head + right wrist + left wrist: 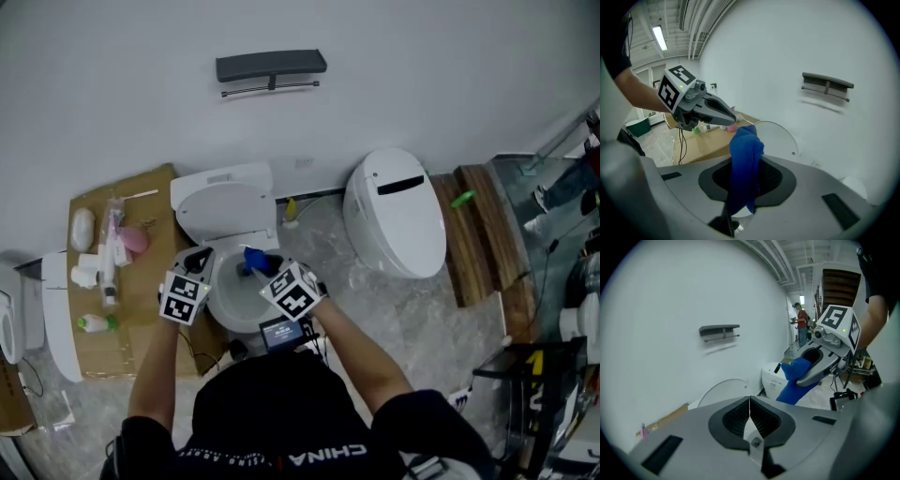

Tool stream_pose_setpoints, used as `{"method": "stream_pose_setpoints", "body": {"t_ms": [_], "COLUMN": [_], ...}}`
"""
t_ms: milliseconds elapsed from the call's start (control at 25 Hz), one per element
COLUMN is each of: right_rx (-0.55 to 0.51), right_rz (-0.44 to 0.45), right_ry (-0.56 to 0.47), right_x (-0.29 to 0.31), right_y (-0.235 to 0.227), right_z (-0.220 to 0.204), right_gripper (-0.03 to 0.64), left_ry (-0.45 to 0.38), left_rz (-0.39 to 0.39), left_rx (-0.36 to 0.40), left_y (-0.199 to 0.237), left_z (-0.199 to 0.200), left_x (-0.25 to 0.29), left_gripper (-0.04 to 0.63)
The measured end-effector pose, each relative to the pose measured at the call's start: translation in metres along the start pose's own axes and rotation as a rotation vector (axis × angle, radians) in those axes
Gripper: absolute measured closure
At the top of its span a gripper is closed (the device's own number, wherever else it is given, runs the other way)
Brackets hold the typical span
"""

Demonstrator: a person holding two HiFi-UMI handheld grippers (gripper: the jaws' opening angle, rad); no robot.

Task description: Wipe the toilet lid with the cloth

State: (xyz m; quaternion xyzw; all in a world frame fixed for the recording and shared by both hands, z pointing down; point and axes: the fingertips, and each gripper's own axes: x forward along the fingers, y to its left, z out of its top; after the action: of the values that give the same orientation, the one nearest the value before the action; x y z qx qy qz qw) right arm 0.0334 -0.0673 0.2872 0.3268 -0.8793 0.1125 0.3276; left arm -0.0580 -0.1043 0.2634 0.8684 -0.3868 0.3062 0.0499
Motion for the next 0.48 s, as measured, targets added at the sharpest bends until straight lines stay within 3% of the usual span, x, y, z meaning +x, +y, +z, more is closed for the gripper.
{"method": "stream_pose_setpoints", "body": {"t_ms": [480], "right_rx": [0.08], "right_rz": [-0.045], "right_ry": [-0.006], "right_x": [0.077], "right_y": [-0.071], "right_z": [0.011], "right_gripper": [0.526], "left_ry": [0.033], "left_rz": [0.017], "left_rx": [-0.054], "left_y": [0.05], "left_z": [-0.022], "left_x": [0.062], "left_gripper": [0.583]}}
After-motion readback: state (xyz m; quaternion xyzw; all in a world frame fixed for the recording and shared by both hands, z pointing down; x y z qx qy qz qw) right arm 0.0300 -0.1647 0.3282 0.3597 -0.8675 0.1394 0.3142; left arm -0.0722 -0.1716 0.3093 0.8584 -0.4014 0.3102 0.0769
